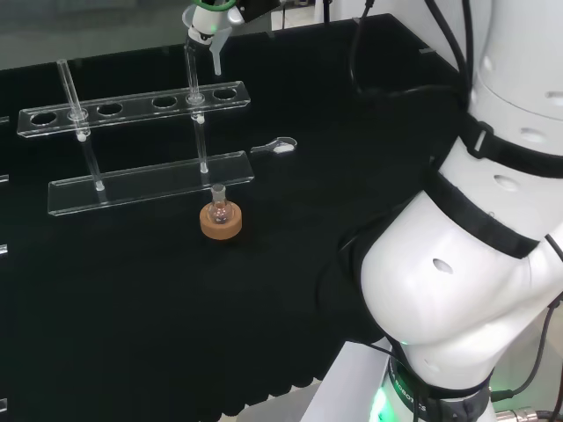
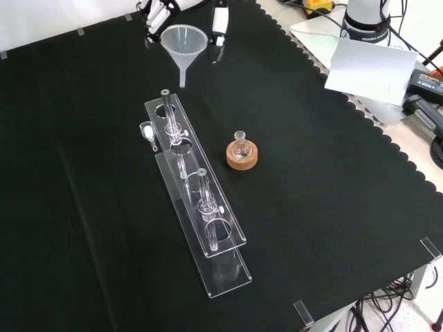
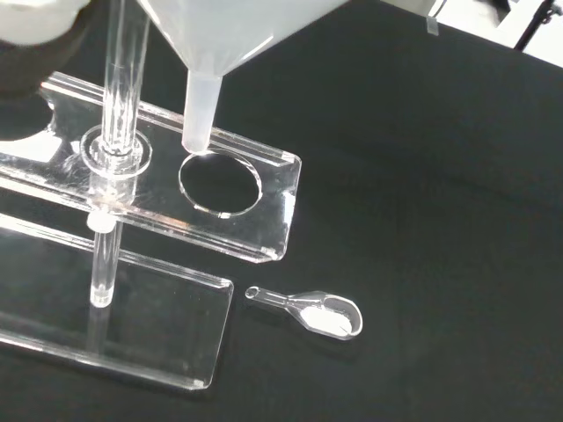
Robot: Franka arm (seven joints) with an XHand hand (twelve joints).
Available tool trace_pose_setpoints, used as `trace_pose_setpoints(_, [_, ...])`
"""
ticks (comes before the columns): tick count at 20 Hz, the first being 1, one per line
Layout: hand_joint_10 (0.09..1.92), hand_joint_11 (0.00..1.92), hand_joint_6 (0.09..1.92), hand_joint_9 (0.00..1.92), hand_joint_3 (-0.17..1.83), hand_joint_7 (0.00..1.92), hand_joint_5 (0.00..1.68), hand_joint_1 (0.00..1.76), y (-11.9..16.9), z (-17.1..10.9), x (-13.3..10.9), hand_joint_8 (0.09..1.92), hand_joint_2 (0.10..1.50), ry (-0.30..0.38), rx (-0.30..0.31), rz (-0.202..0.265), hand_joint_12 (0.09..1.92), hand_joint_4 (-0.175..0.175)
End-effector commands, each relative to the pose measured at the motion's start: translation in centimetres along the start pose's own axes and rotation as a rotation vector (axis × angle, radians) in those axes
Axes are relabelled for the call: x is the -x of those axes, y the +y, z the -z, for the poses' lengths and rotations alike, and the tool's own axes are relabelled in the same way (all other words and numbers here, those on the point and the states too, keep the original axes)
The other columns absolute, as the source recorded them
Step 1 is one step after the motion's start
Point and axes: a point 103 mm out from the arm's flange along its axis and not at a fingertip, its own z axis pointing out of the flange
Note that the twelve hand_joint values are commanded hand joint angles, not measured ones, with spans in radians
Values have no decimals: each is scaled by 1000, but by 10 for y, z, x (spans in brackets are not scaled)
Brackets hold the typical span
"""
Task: Place the funnel on the round-bottom flask.
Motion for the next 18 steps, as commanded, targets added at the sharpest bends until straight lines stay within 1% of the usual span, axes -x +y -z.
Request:
trace_pose_setpoints(1, [448,662,783,1027,585,772,808,829,-58,-20,-3,674,704,-8,-26,-41,1274,7])
trace_pose_setpoints(5, [446,662,789,1028,588,772,803,827,-73,-28,-6,674,705,1,-29,-53,1274,6])
trace_pose_setpoints(7, [446,663,792,1028,590,771,801,826,-80,-32,-9,674,705,4,-25,-53,1273,5])
trace_pose_setpoints(12, [444,663,798,1029,593,770,804,825,-91,-46,-18,674,705,13,-35,-50,1273,6])
trace_pose_setpoints(18, [443,664,802,1031,596,770,812,826,-92,-67,-36,676,705,17,-53,-22,1273,7])
